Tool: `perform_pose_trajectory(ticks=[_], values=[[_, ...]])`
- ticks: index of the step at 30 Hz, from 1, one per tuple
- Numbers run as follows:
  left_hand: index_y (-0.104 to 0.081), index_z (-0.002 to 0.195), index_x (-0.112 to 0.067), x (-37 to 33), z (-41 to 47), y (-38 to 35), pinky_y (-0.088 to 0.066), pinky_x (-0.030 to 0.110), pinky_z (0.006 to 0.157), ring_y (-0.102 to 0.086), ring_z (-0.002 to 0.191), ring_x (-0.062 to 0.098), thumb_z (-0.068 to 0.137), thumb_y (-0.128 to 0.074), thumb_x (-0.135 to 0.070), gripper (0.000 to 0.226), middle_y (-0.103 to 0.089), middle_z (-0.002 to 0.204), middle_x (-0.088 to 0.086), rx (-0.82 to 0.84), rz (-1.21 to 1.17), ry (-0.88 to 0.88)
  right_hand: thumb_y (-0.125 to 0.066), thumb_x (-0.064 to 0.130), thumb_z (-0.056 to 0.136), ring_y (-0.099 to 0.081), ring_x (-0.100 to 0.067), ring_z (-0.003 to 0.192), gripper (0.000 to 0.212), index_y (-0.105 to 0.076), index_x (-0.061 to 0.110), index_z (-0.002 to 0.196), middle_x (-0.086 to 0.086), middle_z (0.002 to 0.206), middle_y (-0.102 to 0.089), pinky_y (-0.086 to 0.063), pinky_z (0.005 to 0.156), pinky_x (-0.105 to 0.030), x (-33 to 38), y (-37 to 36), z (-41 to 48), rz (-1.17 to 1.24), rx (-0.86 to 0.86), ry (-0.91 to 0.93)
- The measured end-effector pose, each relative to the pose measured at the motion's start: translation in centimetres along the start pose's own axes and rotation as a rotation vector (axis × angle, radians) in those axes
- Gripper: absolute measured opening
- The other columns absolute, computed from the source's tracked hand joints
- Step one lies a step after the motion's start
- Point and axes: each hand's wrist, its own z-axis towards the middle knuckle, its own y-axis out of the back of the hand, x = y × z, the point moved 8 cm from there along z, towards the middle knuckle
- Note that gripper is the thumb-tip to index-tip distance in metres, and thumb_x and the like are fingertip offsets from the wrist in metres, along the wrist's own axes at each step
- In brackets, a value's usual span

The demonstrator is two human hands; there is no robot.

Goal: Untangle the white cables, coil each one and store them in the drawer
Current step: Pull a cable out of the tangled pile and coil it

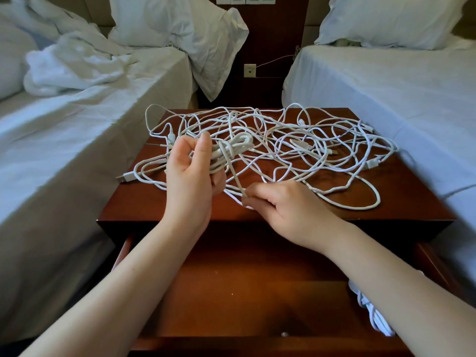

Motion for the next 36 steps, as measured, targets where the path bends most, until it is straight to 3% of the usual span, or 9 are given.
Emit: perform_pose_trajectory(ticks=[2, 5, 9, 13, 18, 24, 28, 32, 36], values=[[-0.038, 0.073, -0.012, -0.1, -0.2, -0.7, -0.025, 0.018, 0.038, -0.032, 0.037, 0.007, 0.1, -0.046, -0.019, 0.029, -0.042, 0.052, -0.003, 0.077, -0.041, 0.006, -0.051, 0.031, 0.095, -0.048, -0.007, 0.06, 0.025, -0.07, 0.015, 0.097, 0.015, 0.067, -0.056, -0.037, 0.054, -0.027, -0.5, -0.3, 0.0, 0.011, 0.022, -0.019], [-0.039, 0.072, -0.011, 0.1, -0.9, -2.2, -0.025, 0.017, 0.037, -0.031, 0.035, 0.008, 0.092, -0.05, -0.023, 0.026, -0.043, 0.052, 0.0, 0.23, -0.05, 0.037, -0.047, 0.035, 0.099, -0.055, -0.01, 0.065, 0.026, -0.069, 0.022, 0.098, 0.019, 0.066, -0.054, -0.044, 0.059, -0.032, -2.0, -0.1, 0.0, -0.007, 0.048, -0.086], [-0.04, 0.072, -0.01, 0.8, -2.2, -4.1, -0.024, 0.016, 0.037, -0.032, 0.033, 0.006, 0.094, -0.049, -0.02, 0.026, -0.048, 0.05, -0.003, 0.434, -0.046, 0.096, -0.048, 0.03, 0.092, -0.063, -0.021, 0.06, 0.029, -0.074, 0.018, 0.096, 0.0, 0.072, -0.068, -0.036, 0.049, -0.022, -2.2, 1.6, -0.1, -0.178, -0.131, -0.034], [-0.045, 0.067, -0.013, 2.2, -3.1, -4.8, -0.019, 0.019, 0.038, -0.029, 0.035, 0.009, 0.091, -0.052, -0.02, 0.026, -0.042, 0.053, 0.007, 0.524, 0.001, 0.203, -0.047, 0.04, 0.09, -0.063, -0.019, 0.068, 0.028, -0.069, 0.023, 0.094, 0.006, 0.08, -0.068, -0.05, 0.052, -0.035, -2.8, 2.9, -0.1, -0.14, -0.124, -0.048], [-0.046, 0.067, -0.017, 2.9, -4.0, -5.2, -0.018, 0.019, 0.037, -0.028, 0.036, 0.008, 0.092, -0.055, -0.023, 0.027, -0.039, 0.049, 0.001, 0.633, 0.085, 0.304, -0.047, 0.034, 0.094, -0.06, -0.016, 0.062, 0.025, -0.067, 0.019, 0.09, 0.006, 0.073, -0.064, -0.049, 0.049, -0.034, -2.4, 3.7, -0.1, -0.246, -0.193, 0.038], [-0.043, 0.07, -0.013, 3.5, -3.6, -4.6, -0.02, 0.02, 0.039, -0.025, 0.041, 0.012, 0.095, -0.052, -0.021, 0.028, -0.034, 0.052, 0.003, 0.507, 0.364, 0.283, -0.045, 0.038, 0.094, -0.056, -0.016, 0.057, 0.034, -0.067, 0.014, 0.083, 0.006, 0.067, -0.061, -0.047, 0.046, -0.033, -3.5, 5.3, -0.2, -0.244, -0.256, 0.027], [-0.044, 0.071, -0.015, 4.2, -2.9, -3.5, -0.026, 0.018, 0.04, -0.032, 0.037, 0.004, 0.097, -0.052, -0.025, 0.029, -0.041, 0.046, -0.008, 0.411, 0.579, 0.223, -0.043, 0.038, 0.093, -0.057, -0.016, 0.06, 0.034, -0.067, 0.015, 0.084, 0.006, 0.069, -0.062, -0.05, 0.05, -0.037, -3.3, 4.8, 0.0, -0.22, -0.22, 0.013], [-0.044, 0.074, -0.013, 4.3, -2.1, -2.6, -0.028, 0.015, 0.039, -0.035, 0.038, 0.003, 0.097, -0.051, -0.026, 0.028, -0.046, 0.058, 0.002, 0.317, 0.629, 0.239, -0.043, 0.041, 0.094, -0.054, -0.015, 0.06, 0.036, -0.063, 0.013, 0.082, 0.007, 0.067, -0.058, -0.048, 0.051, -0.04, -2.6, 4.5, 0.2, -0.134, -0.207, 0.007], [-0.044, 0.071, -0.015, 4.1, -1.1, -1.3, -0.029, 0.017, 0.039, -0.04, 0.038, 0.005, 0.097, -0.051, -0.028, 0.03, -0.047, 0.06, 0.0, 0.18, 0.657, 0.21, -0.042, 0.037, 0.095, -0.056, -0.015, 0.06, 0.037, -0.063, 0.011, 0.081, 0.004, 0.069, -0.06, -0.047, 0.05, -0.038, -0.4, 4.0, 0.3, -0.112, -0.204, 0.044]])
